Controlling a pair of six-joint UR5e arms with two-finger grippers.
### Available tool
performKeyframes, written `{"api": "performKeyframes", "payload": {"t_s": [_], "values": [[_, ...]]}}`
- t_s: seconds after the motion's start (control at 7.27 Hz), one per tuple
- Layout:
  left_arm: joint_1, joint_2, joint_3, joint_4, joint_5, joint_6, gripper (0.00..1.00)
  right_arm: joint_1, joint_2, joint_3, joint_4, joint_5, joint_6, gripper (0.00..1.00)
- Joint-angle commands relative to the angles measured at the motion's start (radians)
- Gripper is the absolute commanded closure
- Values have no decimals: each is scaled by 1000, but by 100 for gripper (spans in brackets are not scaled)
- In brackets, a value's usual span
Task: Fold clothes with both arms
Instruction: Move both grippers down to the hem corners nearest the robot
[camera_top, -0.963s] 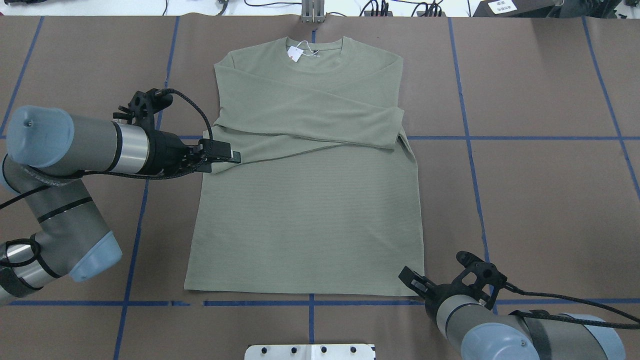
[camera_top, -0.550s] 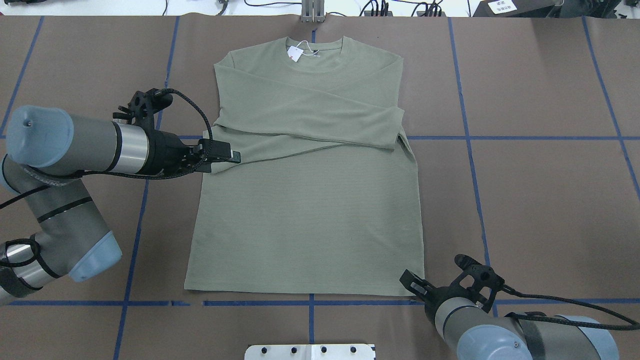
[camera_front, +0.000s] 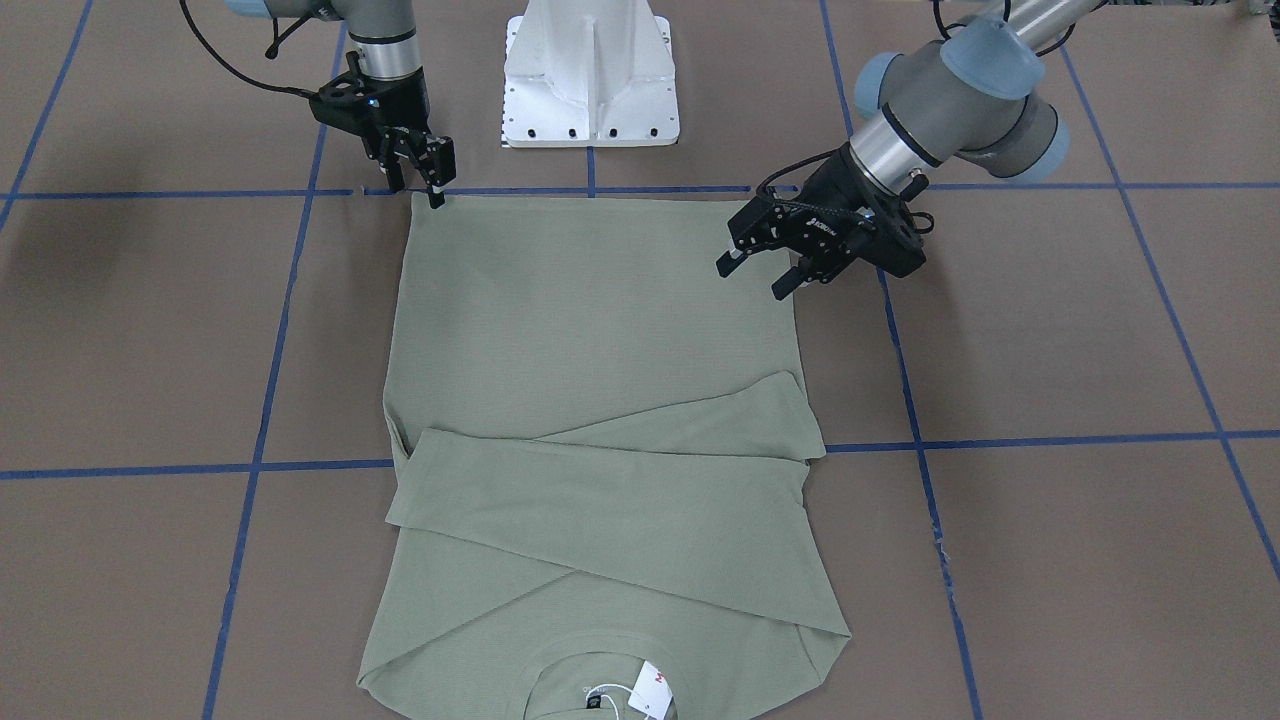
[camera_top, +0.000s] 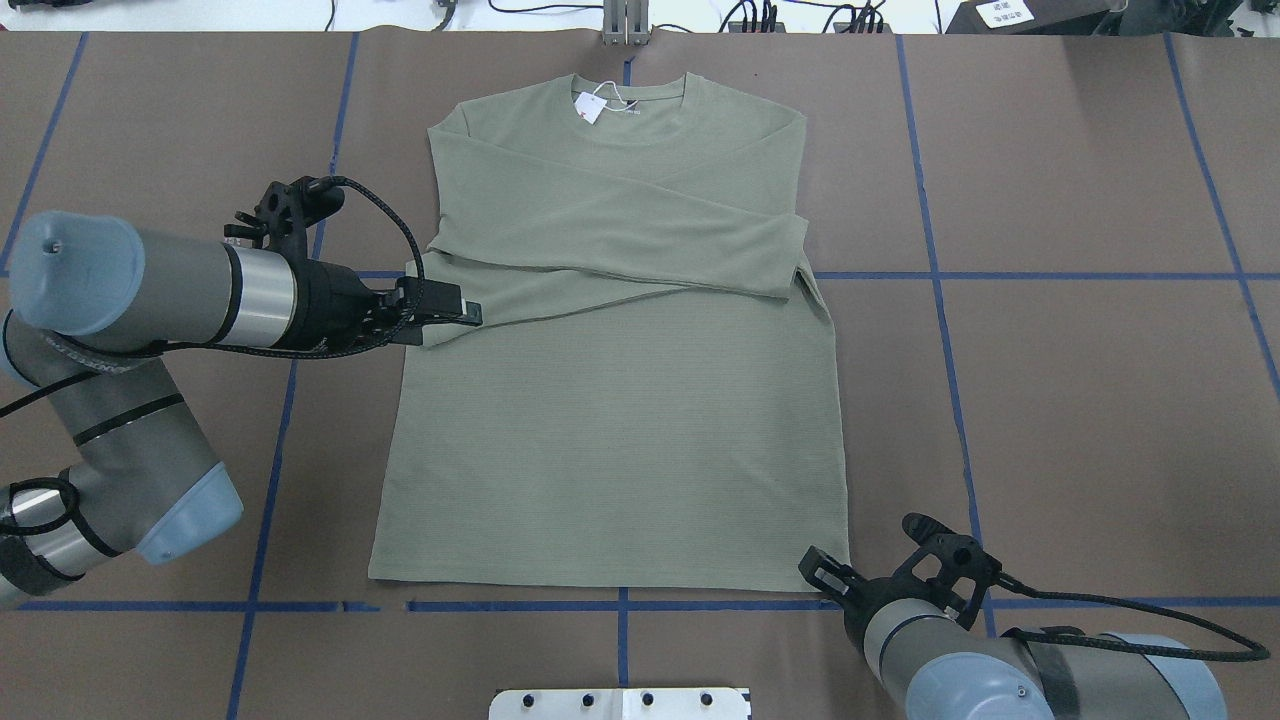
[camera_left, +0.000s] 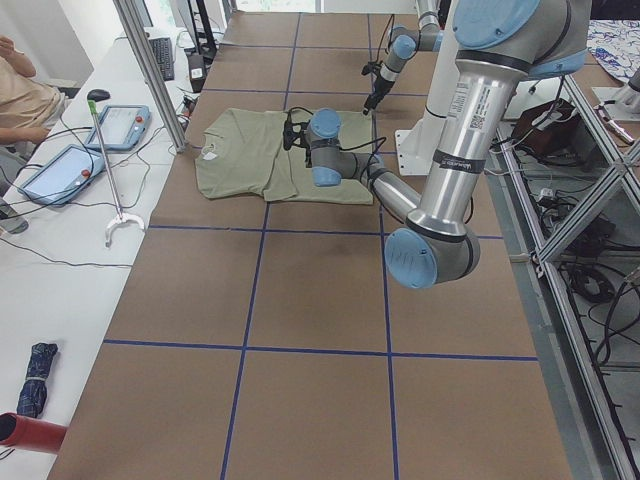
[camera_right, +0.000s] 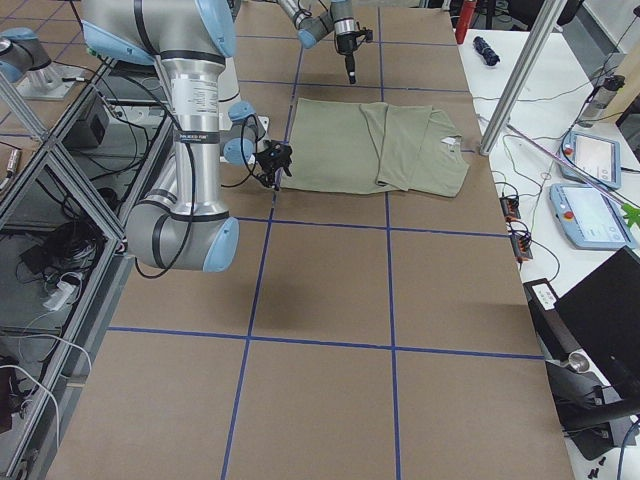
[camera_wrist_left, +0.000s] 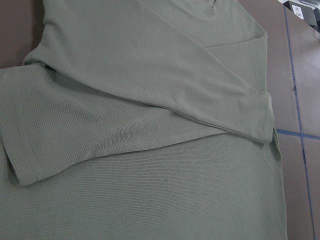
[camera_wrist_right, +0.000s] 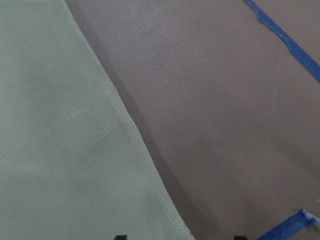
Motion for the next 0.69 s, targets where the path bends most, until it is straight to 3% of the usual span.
{"api": "performKeyframes", "payload": {"t_s": [0.0,0.28,0.41,0.55], "values": [[0,1,-1,-2,0,-1,7,-1,2,-2,1,1,0,39],[0,1,-3,-3,-2,-4,8,2,-1,-2,1,1,1,93],[0,1,-3,-3,-2,-6,7,2,0,6,1,1,1,100],[0,1,-3,-3,-2,-6,8,0,-1,4,1,2,0,100]]}}
